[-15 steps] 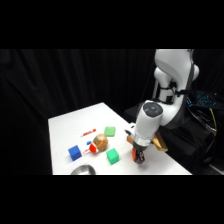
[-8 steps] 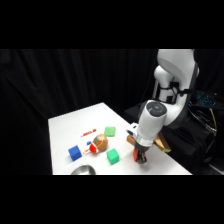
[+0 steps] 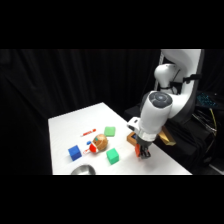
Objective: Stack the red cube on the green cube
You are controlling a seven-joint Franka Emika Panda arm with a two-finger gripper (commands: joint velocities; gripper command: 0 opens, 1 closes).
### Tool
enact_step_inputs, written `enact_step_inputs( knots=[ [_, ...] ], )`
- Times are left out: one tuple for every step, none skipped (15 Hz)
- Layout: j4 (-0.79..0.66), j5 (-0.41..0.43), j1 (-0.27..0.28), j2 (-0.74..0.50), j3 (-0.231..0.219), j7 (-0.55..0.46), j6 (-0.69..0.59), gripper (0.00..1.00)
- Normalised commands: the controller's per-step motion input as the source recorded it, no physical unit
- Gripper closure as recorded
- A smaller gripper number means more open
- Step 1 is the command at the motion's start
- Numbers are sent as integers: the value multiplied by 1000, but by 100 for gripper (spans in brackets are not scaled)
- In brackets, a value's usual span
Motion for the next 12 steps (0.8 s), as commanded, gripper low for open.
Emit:
enact_step_inputs(
  knots=[
    [84,92,-326,-248,209,-396,-314,73],
    [125,112,-320,-187,201,-416,-267,73],
    [162,102,-299,-128,174,-405,-225,73],
    [205,90,-281,-64,146,-411,-186,73],
    [228,134,-272,-17,145,-443,-160,73],
    [241,178,-261,9,142,-462,-169,73],
    [240,203,-241,15,138,-463,-177,73],
    [234,200,-204,-1,127,-424,-205,73],
    [224,191,-173,-20,113,-385,-223,73],
    [223,184,-154,-24,103,-359,-234,73],
    [243,182,-146,-7,97,-351,-241,73],
    [254,177,-138,9,92,-342,-236,73]
  ],
)
